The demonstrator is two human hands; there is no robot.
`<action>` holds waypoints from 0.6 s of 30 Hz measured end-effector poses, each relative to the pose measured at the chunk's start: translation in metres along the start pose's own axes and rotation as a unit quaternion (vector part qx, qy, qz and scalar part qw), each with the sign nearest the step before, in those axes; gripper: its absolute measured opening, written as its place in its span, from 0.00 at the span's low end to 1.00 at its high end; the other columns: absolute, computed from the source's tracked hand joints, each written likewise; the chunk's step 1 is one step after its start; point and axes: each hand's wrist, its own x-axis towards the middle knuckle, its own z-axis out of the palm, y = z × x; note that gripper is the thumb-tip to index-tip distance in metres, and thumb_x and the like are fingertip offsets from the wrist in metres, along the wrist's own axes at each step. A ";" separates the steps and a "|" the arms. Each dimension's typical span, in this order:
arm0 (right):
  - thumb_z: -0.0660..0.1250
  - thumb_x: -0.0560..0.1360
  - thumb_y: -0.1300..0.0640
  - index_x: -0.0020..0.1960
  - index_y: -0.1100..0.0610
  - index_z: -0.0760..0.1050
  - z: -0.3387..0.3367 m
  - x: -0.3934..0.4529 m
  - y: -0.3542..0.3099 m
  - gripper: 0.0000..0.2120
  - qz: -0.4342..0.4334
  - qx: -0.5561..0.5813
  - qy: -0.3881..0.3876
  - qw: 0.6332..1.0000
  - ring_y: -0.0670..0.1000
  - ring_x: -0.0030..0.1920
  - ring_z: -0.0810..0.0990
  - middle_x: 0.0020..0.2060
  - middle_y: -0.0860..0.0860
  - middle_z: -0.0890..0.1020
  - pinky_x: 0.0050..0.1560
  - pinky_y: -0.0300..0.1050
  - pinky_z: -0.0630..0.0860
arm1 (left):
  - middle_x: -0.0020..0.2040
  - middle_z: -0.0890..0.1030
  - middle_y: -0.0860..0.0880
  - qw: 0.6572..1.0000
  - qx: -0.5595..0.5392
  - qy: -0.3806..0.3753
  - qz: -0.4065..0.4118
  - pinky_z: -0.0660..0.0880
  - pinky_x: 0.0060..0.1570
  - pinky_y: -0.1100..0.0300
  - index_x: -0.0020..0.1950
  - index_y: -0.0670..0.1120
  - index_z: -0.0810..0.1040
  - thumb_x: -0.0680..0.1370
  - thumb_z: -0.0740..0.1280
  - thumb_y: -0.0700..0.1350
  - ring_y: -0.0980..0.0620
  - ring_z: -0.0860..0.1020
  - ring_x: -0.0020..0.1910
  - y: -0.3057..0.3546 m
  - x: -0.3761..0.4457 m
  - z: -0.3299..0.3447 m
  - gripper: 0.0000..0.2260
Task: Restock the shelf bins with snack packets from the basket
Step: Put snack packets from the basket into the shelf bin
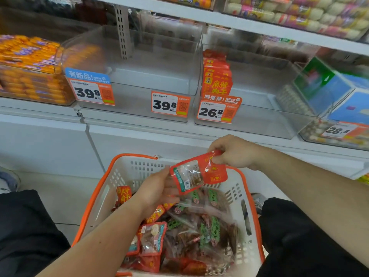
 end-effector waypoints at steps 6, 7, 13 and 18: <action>0.69 0.73 0.64 0.46 0.54 0.84 0.017 -0.011 0.000 0.07 -0.318 -0.159 0.203 0.913 0.50 0.43 0.76 0.42 0.49 0.79 0.45 0.40 0.72 | 0.51 0.79 0.39 0.968 -0.208 -0.089 -0.111 0.81 0.44 0.52 0.64 0.37 0.76 0.79 0.62 0.56 0.40 0.81 0.49 0.011 0.004 -0.004 0.24; 0.68 0.72 0.64 0.45 0.55 0.84 0.021 -0.011 0.002 0.08 -0.347 -0.170 0.226 0.894 0.51 0.42 0.76 0.42 0.51 0.78 0.44 0.39 0.72 | 0.51 0.80 0.39 0.965 -0.220 -0.109 -0.093 0.81 0.41 0.54 0.63 0.36 0.76 0.77 0.65 0.50 0.42 0.81 0.46 0.011 0.003 -0.003 0.21; 0.70 0.69 0.72 0.41 0.57 0.84 0.029 -0.005 0.016 0.11 -0.308 -0.159 0.299 0.889 0.54 0.48 0.76 0.54 0.56 0.75 0.46 0.49 0.78 | 0.44 0.85 0.41 0.985 -0.166 -0.027 0.048 0.81 0.34 0.57 0.51 0.40 0.82 0.75 0.67 0.33 0.47 0.84 0.38 0.010 0.004 0.004 0.08; 0.66 0.70 0.76 0.53 0.49 0.79 0.030 -0.016 0.007 0.24 -0.180 0.005 0.275 0.945 0.43 0.46 0.74 0.56 0.48 0.73 0.47 0.31 0.72 | 0.46 0.85 0.42 0.984 -0.103 0.041 0.142 0.80 0.40 0.55 0.50 0.42 0.81 0.74 0.67 0.29 0.47 0.83 0.40 0.013 0.005 0.007 0.10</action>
